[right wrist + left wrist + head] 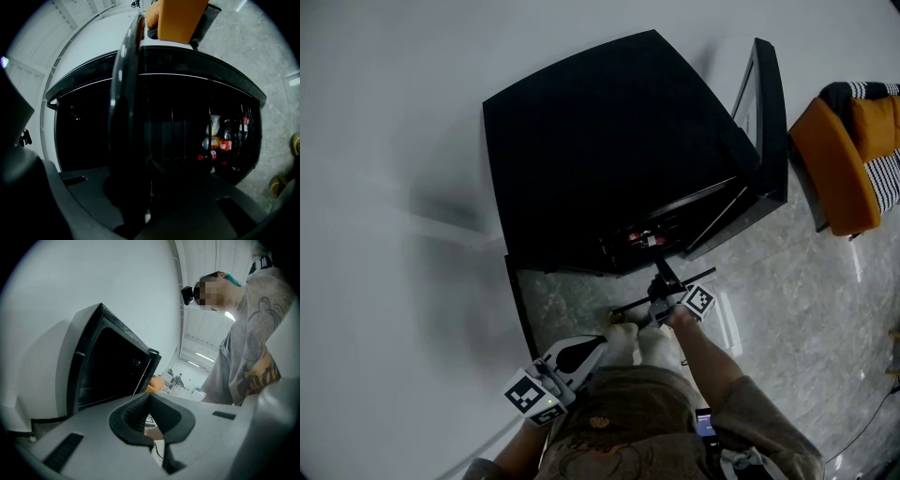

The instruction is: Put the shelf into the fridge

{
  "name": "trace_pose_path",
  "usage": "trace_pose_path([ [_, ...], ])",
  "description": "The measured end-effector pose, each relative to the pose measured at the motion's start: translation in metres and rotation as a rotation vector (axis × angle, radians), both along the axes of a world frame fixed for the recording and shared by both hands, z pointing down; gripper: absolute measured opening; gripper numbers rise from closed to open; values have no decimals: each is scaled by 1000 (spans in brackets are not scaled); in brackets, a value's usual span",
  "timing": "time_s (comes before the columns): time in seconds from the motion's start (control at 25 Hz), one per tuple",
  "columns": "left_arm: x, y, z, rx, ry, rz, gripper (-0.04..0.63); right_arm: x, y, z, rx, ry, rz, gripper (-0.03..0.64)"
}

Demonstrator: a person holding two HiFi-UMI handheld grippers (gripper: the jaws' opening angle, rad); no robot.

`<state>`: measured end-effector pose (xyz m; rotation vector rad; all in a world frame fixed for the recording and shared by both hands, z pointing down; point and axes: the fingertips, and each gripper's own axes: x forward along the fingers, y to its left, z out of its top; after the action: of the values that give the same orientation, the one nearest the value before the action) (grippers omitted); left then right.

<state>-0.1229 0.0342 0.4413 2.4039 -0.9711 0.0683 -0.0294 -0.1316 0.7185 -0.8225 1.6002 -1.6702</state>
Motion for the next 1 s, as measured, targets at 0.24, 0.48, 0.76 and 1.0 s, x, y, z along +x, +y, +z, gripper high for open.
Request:
trace_pose_path([
  [0.24, 6, 0, 4, -6, 9, 9, 6, -5, -9, 2, 3, -3, 4, 26],
  [0.48, 15, -3, 9, -2, 20, 20, 6, -9, -19, 5, 15, 11, 5, 26],
  [0.76, 19, -6, 10, 0, 20, 27, 6, -16, -34, 6, 10, 11, 8, 26],
  [1.0, 17, -6, 10, -5, 10, 18, 6, -25, -53, 6, 1, 9, 16, 26],
])
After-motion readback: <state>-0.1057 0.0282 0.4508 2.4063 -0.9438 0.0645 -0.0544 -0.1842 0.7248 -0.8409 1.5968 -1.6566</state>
